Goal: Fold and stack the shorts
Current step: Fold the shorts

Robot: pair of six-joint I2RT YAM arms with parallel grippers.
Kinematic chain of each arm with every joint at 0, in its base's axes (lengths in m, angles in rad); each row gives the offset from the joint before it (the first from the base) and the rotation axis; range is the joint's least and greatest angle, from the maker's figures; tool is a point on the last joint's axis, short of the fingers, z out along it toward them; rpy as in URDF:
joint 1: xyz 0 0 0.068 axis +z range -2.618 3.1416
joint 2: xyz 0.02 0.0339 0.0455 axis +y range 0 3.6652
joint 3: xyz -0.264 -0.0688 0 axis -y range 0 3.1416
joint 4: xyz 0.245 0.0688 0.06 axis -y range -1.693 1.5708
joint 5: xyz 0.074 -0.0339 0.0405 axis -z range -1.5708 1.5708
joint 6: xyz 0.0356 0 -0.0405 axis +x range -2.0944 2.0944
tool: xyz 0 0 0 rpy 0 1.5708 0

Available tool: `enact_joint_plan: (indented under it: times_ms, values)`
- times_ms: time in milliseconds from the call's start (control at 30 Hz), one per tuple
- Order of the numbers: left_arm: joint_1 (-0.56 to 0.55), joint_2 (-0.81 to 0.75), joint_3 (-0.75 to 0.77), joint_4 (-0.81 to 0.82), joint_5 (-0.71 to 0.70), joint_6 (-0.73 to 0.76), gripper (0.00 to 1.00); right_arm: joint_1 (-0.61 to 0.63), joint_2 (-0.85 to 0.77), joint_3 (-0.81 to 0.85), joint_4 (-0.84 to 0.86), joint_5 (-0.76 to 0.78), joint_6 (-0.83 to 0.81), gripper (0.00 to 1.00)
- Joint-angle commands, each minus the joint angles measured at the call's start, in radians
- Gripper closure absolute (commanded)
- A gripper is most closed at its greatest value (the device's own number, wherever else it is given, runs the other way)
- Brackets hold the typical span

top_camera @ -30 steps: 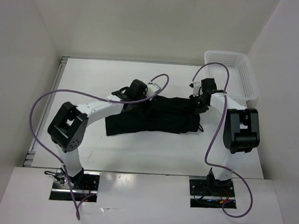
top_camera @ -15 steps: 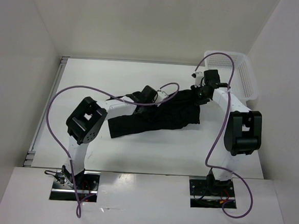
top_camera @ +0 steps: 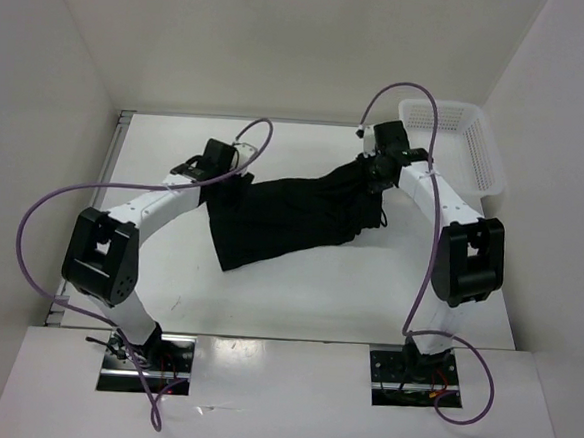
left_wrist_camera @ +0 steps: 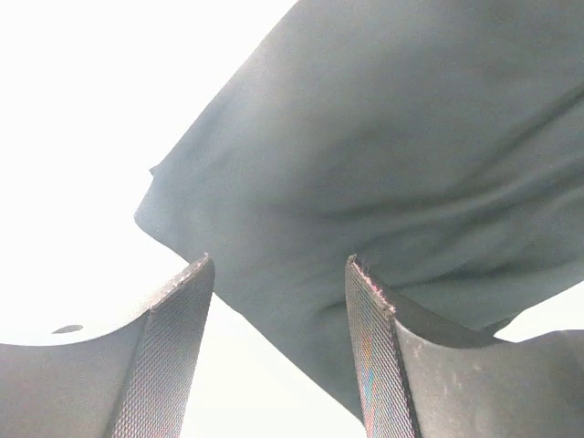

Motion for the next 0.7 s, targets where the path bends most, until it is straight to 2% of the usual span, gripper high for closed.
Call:
enact_joint_plan:
  times_ms: [0, 233, 500, 533, 667]
  values:
    - [0.068, -0.014, -0.086, -0.079, 0.003, 0.004, 0.33, 0.052, -0.055, 0.125, 0.002, 0.112, 0.032, 1.00]
    - [0.198, 0.069, -0.152, -0.004, -0.037, 0.004, 0.33, 0.196, -0.006, 0.173, -0.007, 0.132, 0.063, 1.00]
    - [0.231, 0.196, -0.047, 0.030, 0.093, 0.004, 0.33, 0.351, 0.080, 0.235, 0.002, 0.169, 0.040, 1.00]
    - [0.231, 0.228, -0.034, 0.030, 0.110, 0.004, 0.35, 0.391, 0.094, 0.266, 0.011, 0.169, 0.040, 1.00]
    - [0.242, 0.333, 0.067, -0.031, 0.185, 0.004, 0.52, 0.478, 0.143, 0.314, 0.011, 0.169, 0.030, 1.00]
